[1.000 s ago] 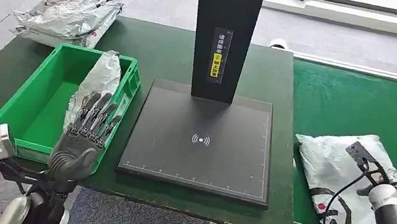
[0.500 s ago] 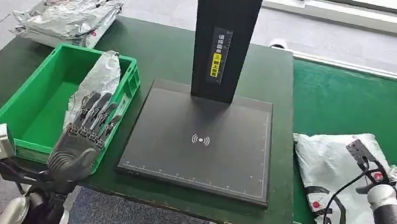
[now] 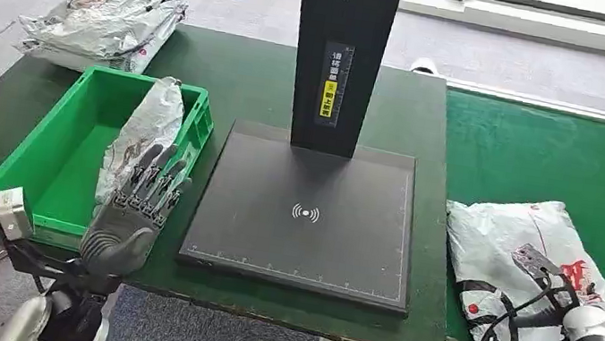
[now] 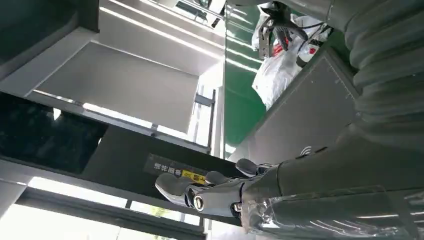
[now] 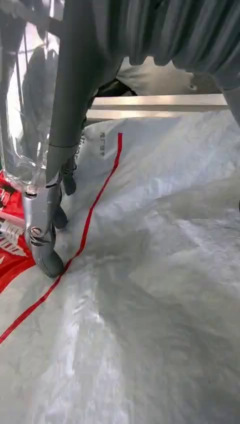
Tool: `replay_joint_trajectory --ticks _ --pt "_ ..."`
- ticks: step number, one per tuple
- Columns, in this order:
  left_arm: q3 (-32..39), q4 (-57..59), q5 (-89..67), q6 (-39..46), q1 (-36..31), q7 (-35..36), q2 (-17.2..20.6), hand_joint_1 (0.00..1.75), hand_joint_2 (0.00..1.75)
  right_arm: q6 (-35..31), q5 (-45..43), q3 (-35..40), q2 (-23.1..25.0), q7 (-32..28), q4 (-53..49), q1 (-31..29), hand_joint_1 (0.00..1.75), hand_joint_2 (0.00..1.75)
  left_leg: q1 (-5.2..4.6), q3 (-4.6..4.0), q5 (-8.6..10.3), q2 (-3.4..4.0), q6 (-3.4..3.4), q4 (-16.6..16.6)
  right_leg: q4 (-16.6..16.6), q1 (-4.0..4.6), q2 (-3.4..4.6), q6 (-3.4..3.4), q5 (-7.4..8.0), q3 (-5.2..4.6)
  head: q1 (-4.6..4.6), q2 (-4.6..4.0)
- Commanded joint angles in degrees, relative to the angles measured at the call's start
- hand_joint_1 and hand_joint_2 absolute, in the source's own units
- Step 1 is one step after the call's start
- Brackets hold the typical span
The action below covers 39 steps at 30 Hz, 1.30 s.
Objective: Moved the parcel from conveyor to table for the left to box.
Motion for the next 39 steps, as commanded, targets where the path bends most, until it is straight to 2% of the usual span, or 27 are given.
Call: replay_joint_trajectory --ticks 1,19,20,21,39 --pt "-0.2 4.9 0.1 -0.4 -2.0 -0.2 1.1 0.0 1.75 1.0 -0.3 -4.8 0.1 -0.1 4.0 -1.1 0.0 1.75 0.01 0.09 0.02 -0.01 -0.01 -0.1 -0.1 0.02 -0.04 -0.03 0.01 0.11 0.0 0.0" --pt "0.7 3.9 -0.4 -0.2 -0.6 -0.3 0.5 0.0 1.75 2.1 -0.6 -4.5 0.9 -0.8 3.5 -1.6 0.0 1.75 0.0 0.09 0.0 0.1 -0.01 -0.1 -0.1 0.01 0.07 -0.04 0.03 0.1 0.0 0.02" --pt "0.8 3.9 -0.4 -0.2 -0.5 -0.2 0.5 0.0 1.75 1.9 -0.6 -4.5 1.0 -1.0 3.4 -1.5 0.42 1.75 0.02 0.13 0.02 0.12 -0.02 -0.1 -0.1 0.03 0.07 -0.05 0.05 0.14 0.0 0.0" --pt "0.8 4.0 -0.4 -0.1 -0.4 -0.2 0.5 0.0 1.75 1.8 -0.6 -4.5 1.1 -1.0 3.4 -1.5 1.75 1.75 0.01 0.2 0.03 0.17 -0.03 -0.2 -0.2 0.02 0.11 -0.06 0.08 0.19 0.0 0.02" --pt "0.3 4.8 -0.1 1.5 0.7 -0.4 1.3 0.0 1.75 0.4 -1.1 -4.4 1.8 -2.5 3.0 -2.2 1.75 1.75 0.02 0.14 0.0 0.17 -0.02 -0.1 -0.1 0.03 0.12 -0.05 0.05 0.15 0.0 0.02"
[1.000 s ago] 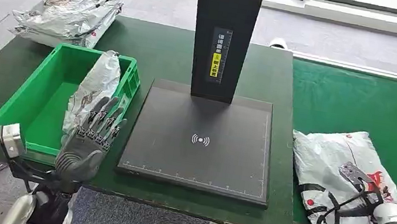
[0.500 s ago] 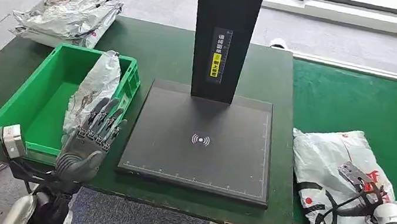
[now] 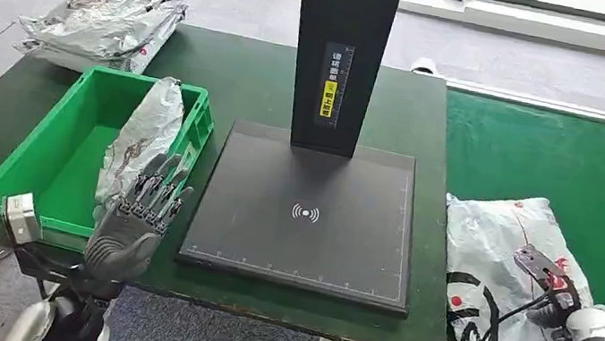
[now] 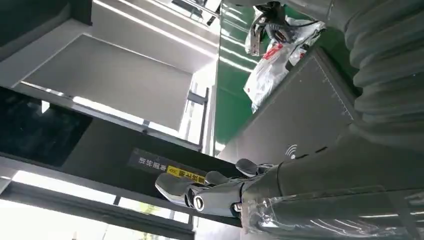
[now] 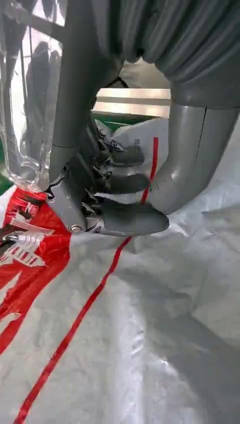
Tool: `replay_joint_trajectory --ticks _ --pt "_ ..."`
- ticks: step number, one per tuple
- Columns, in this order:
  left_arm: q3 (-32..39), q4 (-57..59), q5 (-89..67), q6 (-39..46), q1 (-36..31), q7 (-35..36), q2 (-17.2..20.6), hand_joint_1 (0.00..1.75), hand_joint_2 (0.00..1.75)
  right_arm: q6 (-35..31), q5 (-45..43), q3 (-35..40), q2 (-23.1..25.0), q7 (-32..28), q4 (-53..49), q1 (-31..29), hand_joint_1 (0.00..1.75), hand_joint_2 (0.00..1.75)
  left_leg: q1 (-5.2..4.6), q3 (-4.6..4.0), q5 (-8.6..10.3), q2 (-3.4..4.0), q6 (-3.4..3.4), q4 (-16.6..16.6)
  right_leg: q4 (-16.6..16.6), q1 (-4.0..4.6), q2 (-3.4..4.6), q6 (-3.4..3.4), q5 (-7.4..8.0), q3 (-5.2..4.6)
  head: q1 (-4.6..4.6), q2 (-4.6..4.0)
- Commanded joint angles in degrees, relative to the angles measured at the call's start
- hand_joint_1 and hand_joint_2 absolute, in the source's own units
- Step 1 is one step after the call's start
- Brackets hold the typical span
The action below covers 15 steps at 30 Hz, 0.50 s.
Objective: Moved the parcel from conveyor to table for the left to box.
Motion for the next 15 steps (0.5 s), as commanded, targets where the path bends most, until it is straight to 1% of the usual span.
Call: replay_joint_trajectory --ticks 1,8,9,11,12,13,14,15 --pt "0.3 2.9 0.1 1.1 -0.1 0.0 1.0 0.0 1.75 -0.2 -0.4 -2.4 1.7 -0.4 2.6 -2.2 1.75 1.75 0.01 0.22 0.01 0.23 -0.02 -0.2 -0.2 0.02 0.17 -0.06 0.07 0.15 0.0 0.0" --pt "0.3 2.6 0.0 1.4 0.4 0.0 1.0 0.0 1.75 -0.4 -0.7 -2.5 1.4 -0.6 2.6 -1.9 1.75 1.75 -0.01 0.13 -0.01 0.16 -0.02 -0.1 -0.1 0.0 0.12 -0.04 0.03 0.08 0.0 -0.02" --pt "0.3 2.7 0.0 1.5 0.4 0.1 1.0 0.0 1.75 -0.8 -0.6 -2.4 1.4 -0.7 2.4 -1.8 1.75 1.75 -0.01 0.18 0.0 0.21 -0.03 -0.1 -0.1 0.0 0.15 -0.06 0.05 0.11 0.0 0.0" --pt "0.5 2.4 -0.1 2.1 0.7 0.0 0.8 0.0 1.75 -3.7 0.0 -2.0 1.8 -1.4 1.5 -1.9 1.75 1.75 -0.01 0.19 0.01 0.18 -0.02 -0.2 -0.1 0.0 0.13 -0.06 0.05 0.14 0.0 0.0" --pt "0.6 1.9 -0.2 2.5 1.0 0.1 0.7 0.0 1.75 -6.0 0.4 -1.8 2.2 -2.0 0.8 -2.3 0.21 1.75 0.01 0.08 0.0 0.13 -0.02 -0.1 -0.1 0.01 0.09 -0.04 0.04 0.04 0.0 -0.02" --pt "0.7 1.2 -0.3 2.9 1.5 0.1 0.6 0.0 1.75 -8.1 0.8 -1.5 2.7 -2.3 0.2 -2.9 0.0 1.75 -0.01 0.14 0.0 0.25 -0.03 -0.1 -0.1 0.0 0.2 -0.06 0.06 0.05 0.0 -0.02" --pt "0.7 0.6 -0.4 3.1 1.7 0.3 0.6 0.0 1.75 -8.8 0.9 -1.3 2.8 -2.1 0.2 -3.3 0.0 1.75 0.0 0.07 -0.03 0.29 -0.02 0.0 0.0 0.0 0.25 -0.04 0.05 -0.03 0.0 -0.02" --pt "0.7 -0.1 -0.3 3.8 2.1 0.7 0.5 0.0 1.75 -11.8 1.3 -1.2 3.3 -2.0 -1.1 -3.6 0.0 1.75 -0.03 0.11 -0.02 0.37 -0.03 -0.1 -0.1 -0.02 0.32 -0.05 0.08 -0.02 0.0 0.0"
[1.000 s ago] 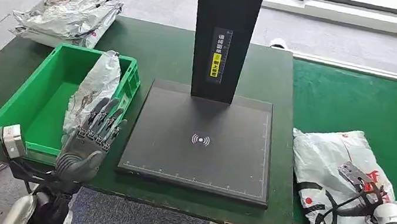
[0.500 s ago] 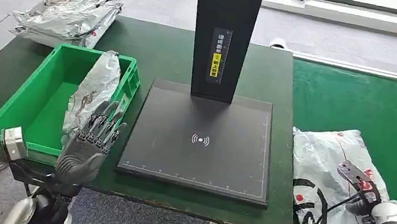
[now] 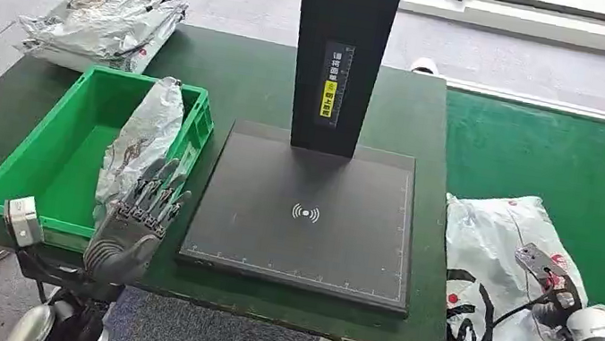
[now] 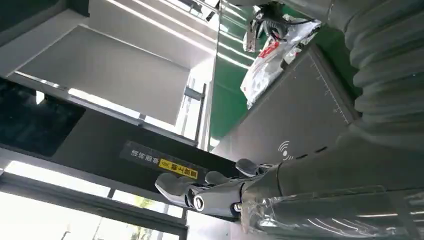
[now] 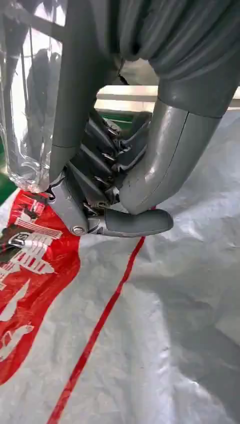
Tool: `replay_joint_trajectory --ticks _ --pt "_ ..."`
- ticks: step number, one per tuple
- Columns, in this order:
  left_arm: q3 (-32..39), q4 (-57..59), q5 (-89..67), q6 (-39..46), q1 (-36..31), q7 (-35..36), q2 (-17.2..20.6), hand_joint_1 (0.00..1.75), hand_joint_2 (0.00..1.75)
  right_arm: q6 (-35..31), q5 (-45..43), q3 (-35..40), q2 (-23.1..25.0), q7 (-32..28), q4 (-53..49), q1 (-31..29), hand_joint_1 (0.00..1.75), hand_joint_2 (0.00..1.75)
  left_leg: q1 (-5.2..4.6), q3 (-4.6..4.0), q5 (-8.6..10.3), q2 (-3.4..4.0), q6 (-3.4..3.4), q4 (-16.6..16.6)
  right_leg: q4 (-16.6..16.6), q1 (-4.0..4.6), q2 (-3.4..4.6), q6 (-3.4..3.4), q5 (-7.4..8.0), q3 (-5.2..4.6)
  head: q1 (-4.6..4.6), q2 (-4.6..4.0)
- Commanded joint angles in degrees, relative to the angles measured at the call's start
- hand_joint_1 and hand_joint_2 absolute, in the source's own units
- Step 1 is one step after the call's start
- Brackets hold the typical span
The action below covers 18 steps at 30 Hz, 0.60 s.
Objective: Moved the parcel from conveyor to table for the left to box.
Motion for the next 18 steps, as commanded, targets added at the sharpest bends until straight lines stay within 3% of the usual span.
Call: replay_joint_trajectory --ticks 1,5,18 --pt "0.7 -0.9 -0.4 2.7 1.4 0.9 0.1 0.0 1.75 -11.0 1.8 -0.9 3.6 -1.1 -1.5 -4.1 0.0 1.75 -0.01 0.05 -0.03 0.35 -0.02 0.0 0.0 0.0 0.31 -0.05 0.07 -0.05 0.0 0.0" --pt "0.1 -1.4 -0.4 3.2 1.4 1.5 0.0 0.0 1.75 -15.8 3.5 0.3 3.5 -0.9 -3.9 -5.0 0.0 1.75 -0.02 0.08 -0.02 0.33 -0.02 -0.1 0.0 -0.01 0.29 -0.05 0.07 -0.01 0.0 0.0" --pt "-1.5 -0.1 -0.2 3.4 0.6 1.8 0.5 0.0 1.75 -19.7 4.8 1.3 3.2 -1.1 -3.6 -6.5 0.0 1.75 0.01 0.09 0.0 0.21 -0.03 -0.1 -0.1 0.02 0.16 -0.06 0.05 0.03 0.0 0.0"
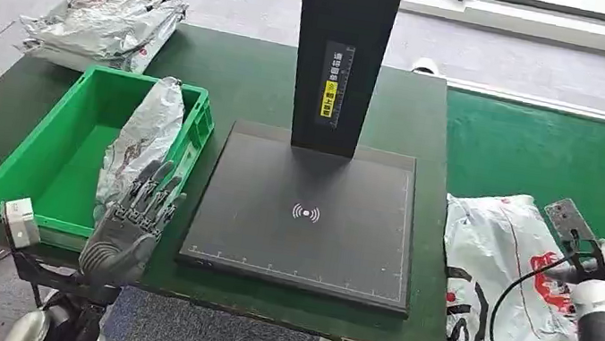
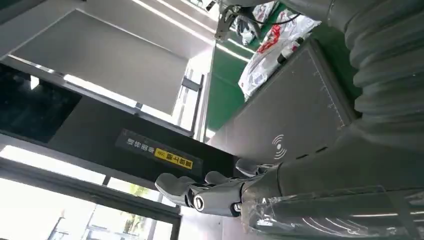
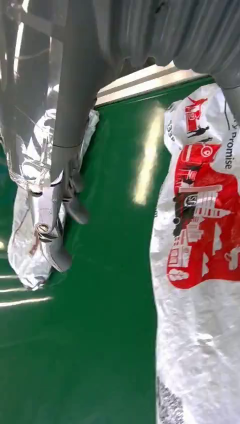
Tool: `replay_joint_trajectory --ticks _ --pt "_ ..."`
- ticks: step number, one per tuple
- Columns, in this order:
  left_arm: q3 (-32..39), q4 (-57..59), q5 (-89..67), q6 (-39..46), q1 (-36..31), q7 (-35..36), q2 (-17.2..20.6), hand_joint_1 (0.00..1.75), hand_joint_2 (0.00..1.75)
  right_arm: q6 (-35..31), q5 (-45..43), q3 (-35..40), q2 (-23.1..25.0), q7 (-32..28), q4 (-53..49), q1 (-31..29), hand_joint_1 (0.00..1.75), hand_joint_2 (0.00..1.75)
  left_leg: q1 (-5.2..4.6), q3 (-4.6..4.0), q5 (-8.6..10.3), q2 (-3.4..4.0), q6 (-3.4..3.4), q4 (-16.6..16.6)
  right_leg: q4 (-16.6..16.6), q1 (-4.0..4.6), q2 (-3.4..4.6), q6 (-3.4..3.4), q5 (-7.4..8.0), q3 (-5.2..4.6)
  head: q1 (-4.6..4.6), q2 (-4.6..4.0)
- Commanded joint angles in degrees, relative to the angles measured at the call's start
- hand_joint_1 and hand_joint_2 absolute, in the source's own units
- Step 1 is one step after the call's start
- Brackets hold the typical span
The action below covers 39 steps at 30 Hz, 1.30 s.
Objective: Moved the parcel from conveyor to table for the left to box.
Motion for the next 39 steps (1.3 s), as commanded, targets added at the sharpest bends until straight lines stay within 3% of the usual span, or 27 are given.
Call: replay_joint_trajectory --ticks 1,11,19,27,30,34,35,36,39 --pt "-1.5 2.0 0.0 0.3 -0.7 0.5 0.7 0.0 1.75 -1.2 -0.1 1.4 2.4 0.0 1.1 -2.6 0.0 1.75 -0.02 0.09 -0.01 0.19 -0.02 -0.1 0.0 -0.01 0.16 -0.04 0.03 0.02 0.0 -0.02" --pt "-4.7 5.1 0.8 -0.6 -2.4 1.4 2.3 0.0 1.75 -0.1 1.0 3.8 7.6 1.0 5.2 -2.2 0.0 1.75 0.03 0.18 0.0 0.25 -0.03 -0.1 -0.1 0.04 0.21 -0.06 0.07 0.1 0.0 0.0" --pt "-5.4 8.4 1.2 -2.6 -3.8 0.1 3.6 0.0 1.75 16.9 -5.1 4.4 10.7 -11.2 5.5 -3.4 0.0 1.75 0.02 0.18 0.03 0.29 -0.05 -0.2 -0.1 0.03 0.24 -0.08 0.08 0.04 0.0 0.0" --pt "-5.4 8.5 1.2 -2.7 -3.8 0.0 3.6 0.0 1.75 17.5 -5.3 4.5 10.9 -11.8 5.4 -3.3 0.0 1.75 0.03 0.11 0.02 0.13 -0.03 -0.1 -0.1 0.04 0.1 -0.05 0.04 0.04 0.0 -0.02" --pt "-5.3 8.6 1.3 -3.0 -3.4 -0.5 3.7 0.0 1.75 22.9 -6.9 6.0 12.4 -17.7 4.4 -3.2 0.0 1.75 -0.02 0.09 0.0 0.18 -0.03 -0.1 0.0 -0.01 0.16 -0.04 0.02 -0.01 0.0 -0.02" --pt "-5.2 8.5 1.1 -3.2 -2.9 -1.0 3.8 0.0 1.75 26.6 -7.4 8.9 14.4 -20.9 2.6 -3.2 0.0 1.75 0.01 0.17 0.0 0.4 -0.07 -0.1 -0.1 0.02 0.36 -0.1 0.08 0.01 0.0 0.0" --pt "-5.0 8.4 1.0 -3.1 -2.7 -1.3 3.8 0.0 1.75 26.9 -8.0 9.2 14.8 -21.0 2.2 -3.1 0.14 1.75 0.02 0.09 0.0 0.29 -0.05 -0.1 0.0 0.03 0.26 -0.07 0.05 -0.04 0.0 -0.02" --pt "-4.9 8.1 0.9 -3.0 -2.5 -1.5 3.8 0.0 1.75 27.0 -8.2 10.3 15.1 -20.8 1.4 -2.9 1.75 1.75 0.03 0.16 0.01 0.4 -0.08 -0.2 -0.1 0.04 0.35 -0.1 0.09 0.0 0.0 -0.02" --pt "-4.5 7.3 0.8 -2.7 -1.8 -1.6 3.6 0.0 1.75 26.9 -9.2 12.2 15.3 -20.3 0.5 -2.9 1.75 1.75 0.05 0.06 -0.02 0.31 -0.05 0.0 0.0 0.06 0.28 -0.06 0.05 -0.07 0.0 0.0"
